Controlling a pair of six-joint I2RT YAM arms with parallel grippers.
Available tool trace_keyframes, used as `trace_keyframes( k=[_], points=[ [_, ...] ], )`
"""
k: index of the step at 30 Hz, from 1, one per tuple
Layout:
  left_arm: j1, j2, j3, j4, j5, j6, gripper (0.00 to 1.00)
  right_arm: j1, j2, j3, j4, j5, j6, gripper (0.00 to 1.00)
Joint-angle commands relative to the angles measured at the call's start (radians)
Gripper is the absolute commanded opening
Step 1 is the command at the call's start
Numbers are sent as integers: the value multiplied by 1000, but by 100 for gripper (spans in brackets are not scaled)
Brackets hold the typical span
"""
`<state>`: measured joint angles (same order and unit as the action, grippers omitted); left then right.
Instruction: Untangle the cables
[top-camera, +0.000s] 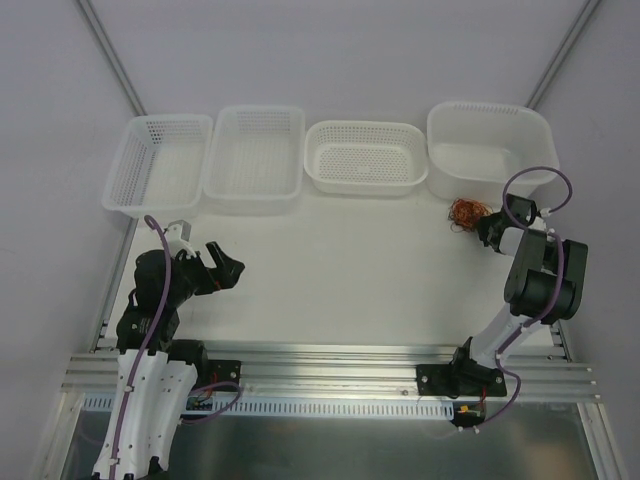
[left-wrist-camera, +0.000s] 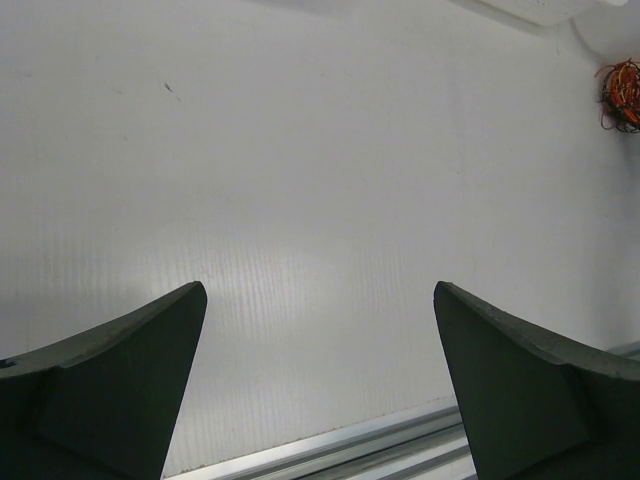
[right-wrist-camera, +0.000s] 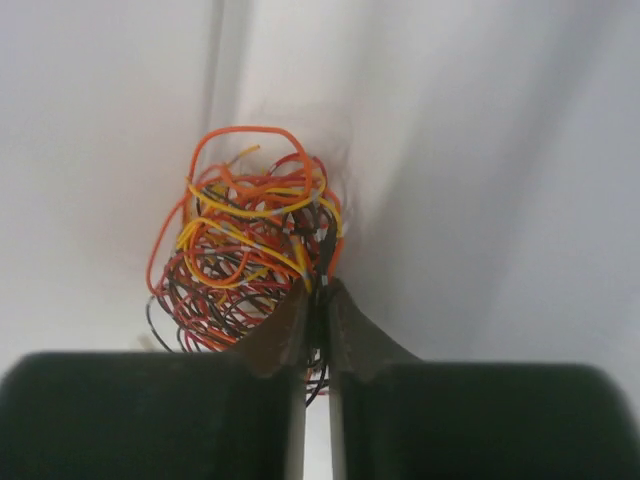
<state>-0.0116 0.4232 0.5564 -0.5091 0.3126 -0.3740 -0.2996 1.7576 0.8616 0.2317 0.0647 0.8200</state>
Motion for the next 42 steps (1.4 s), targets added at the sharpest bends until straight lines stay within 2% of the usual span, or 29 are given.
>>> trace_keyframes(
  k=[1,3,6,10,15,20,23,24,25,26,27,28,29,30,31,34,37,42],
  points=[
    [5,-8,-10,32,26,15,99,11,-96,-23,-76,-55,-91,2],
    [5,2,-12,35,40,14,99,43,-154,-21,-173,-103,-175,1],
    [5,23,-10,37,77,15,99,85,-226,-61,-227,-191,-225,1],
    [5,34,-12,44,112,14,99,158,-413,-153,-313,-285,-332,1],
    [5,58,-23,67,179,-6,99,373,-543,-187,-451,-361,-453,1],
    [5,130,-30,96,226,-60,99,612,-632,-277,-348,-352,-403,1],
    [-11,198,-42,138,262,-138,99,714,-604,-256,-331,-336,-415,1],
    [-31,212,-53,199,260,-193,99,729,-575,-240,-341,-313,-418,4],
    [-104,241,-74,228,241,-225,99,744,-561,-239,-339,-309,-417,9],
    [-149,256,-84,262,180,-282,99,745,-549,-239,-328,-310,-412,27],
    [-210,276,-85,317,142,-305,99,745,-540,-242,-324,-310,-410,41],
    [-325,325,-75,328,94,-324,99,745,-543,-242,-324,-304,-416,55],
    [-396,350,-61,337,-23,-348,99,746,-547,-237,-345,-293,-427,73],
    [-453,382,-43,342,-73,-359,99,748,-559,-230,-368,-286,-458,77],
    [-553,443,-11,356,-123,-370,99,752,-572,-207,-394,-276,-479,80],
    [-681,578,59,379,-227,-417,99,777,-638,-173,-498,-220,-545,81],
    [-776,710,128,395,-280,-466,98,803,-719,-165,-580,-165,-574,81],
    [-873,914,259,414,-308,-471,93,844,-811,-157,-658,-86,-601,79]
  ],
)
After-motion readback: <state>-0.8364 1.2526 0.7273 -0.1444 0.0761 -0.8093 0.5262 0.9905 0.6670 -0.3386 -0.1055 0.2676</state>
